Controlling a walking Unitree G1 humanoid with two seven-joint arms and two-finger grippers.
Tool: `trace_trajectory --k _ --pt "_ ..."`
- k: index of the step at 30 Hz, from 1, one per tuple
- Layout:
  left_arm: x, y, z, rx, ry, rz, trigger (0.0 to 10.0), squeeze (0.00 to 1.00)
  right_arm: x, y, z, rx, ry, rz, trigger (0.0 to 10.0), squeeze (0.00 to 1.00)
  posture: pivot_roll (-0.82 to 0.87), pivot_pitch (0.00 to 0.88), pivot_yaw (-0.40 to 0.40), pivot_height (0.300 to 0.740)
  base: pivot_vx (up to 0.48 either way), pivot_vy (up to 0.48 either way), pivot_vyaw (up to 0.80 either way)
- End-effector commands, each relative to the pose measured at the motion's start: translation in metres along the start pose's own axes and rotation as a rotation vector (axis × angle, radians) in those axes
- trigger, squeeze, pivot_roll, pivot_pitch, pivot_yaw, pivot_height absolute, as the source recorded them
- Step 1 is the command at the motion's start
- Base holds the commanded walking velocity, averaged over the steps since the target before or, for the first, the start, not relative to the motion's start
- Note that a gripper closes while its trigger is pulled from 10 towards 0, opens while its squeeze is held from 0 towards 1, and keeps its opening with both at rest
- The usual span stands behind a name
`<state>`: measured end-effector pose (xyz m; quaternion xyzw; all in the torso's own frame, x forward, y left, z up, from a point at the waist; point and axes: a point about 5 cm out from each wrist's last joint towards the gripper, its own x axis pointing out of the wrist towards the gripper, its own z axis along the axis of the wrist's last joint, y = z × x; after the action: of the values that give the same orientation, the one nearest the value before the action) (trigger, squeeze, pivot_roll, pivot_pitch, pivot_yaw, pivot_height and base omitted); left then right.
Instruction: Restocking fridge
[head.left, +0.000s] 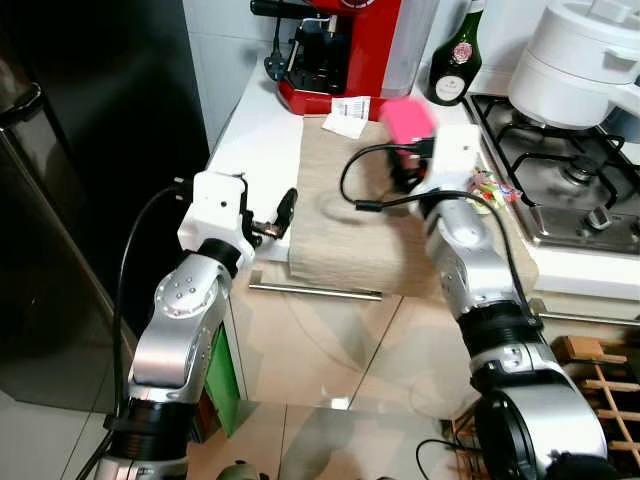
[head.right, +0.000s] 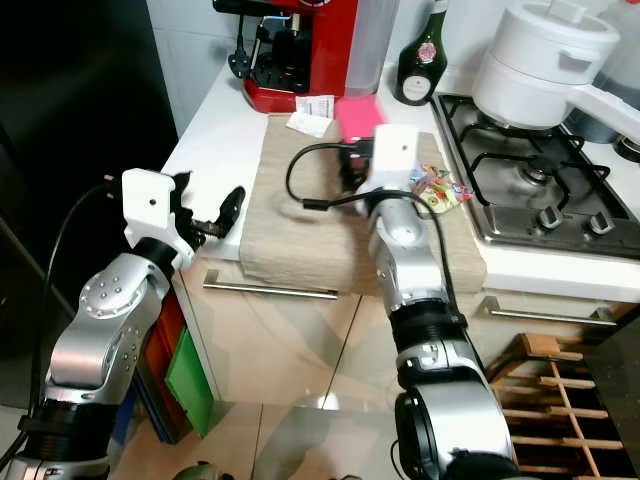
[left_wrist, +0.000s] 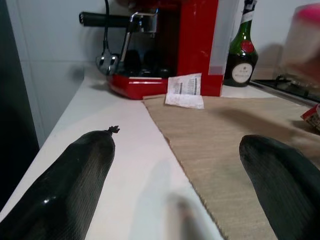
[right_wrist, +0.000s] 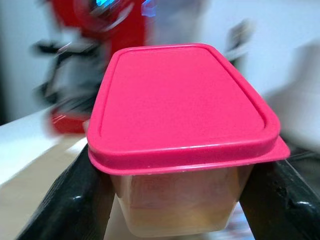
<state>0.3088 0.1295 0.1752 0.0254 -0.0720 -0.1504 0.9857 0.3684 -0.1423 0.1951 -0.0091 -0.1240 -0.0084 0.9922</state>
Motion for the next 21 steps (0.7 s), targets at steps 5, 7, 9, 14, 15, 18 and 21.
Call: trace_trajectory --k 5,7,9,14,15,18,21 --pt "0.009 -0.006 0.008 0.020 -0.041 -0.020 10.0 0.00 -0.017 -0.021 0.003 -0.075 -0.072 -0.097 0.0 0.00 0.11 0.000 -0.051 0.740 0.000 0.000 0.00" --pt "0.012 -0.005 0.012 0.020 -0.063 -0.006 10.0 0.00 -0.025 -0.022 -0.004 -0.095 -0.059 -0.098 0.0 0.00 0.10 0.000 -0.047 0.740 0.000 0.000 0.00" --pt "0.015 -0.004 0.018 0.021 -0.099 0.009 10.0 0.00 -0.030 -0.019 -0.008 -0.103 -0.053 -0.102 0.0 0.00 0.10 0.000 -0.044 0.740 0.000 0.000 0.00" --pt "0.018 -0.004 0.024 0.026 -0.126 0.021 10.0 0.00 -0.033 -0.018 -0.008 -0.093 -0.050 -0.107 0.0 0.00 0.09 0.000 -0.043 0.740 0.000 0.000 0.00" --pt "0.018 -0.004 0.025 0.030 -0.127 0.026 10.0 0.00 -0.033 -0.018 -0.009 -0.085 -0.046 -0.108 0.0 0.00 0.09 0.000 -0.044 0.740 0.000 0.000 0.00" --pt "0.022 -0.001 0.025 0.045 -0.135 0.076 10.0 0.00 -0.038 -0.020 -0.012 -0.043 -0.024 -0.088 0.0 0.00 0.07 0.000 -0.048 0.740 -0.080 0.000 0.00" --pt "0.023 0.000 0.024 0.040 -0.134 0.089 10.0 0.00 -0.039 -0.019 -0.012 -0.046 -0.021 -0.073 0.0 0.00 0.07 0.000 -0.049 0.740 -0.247 0.000 0.00"
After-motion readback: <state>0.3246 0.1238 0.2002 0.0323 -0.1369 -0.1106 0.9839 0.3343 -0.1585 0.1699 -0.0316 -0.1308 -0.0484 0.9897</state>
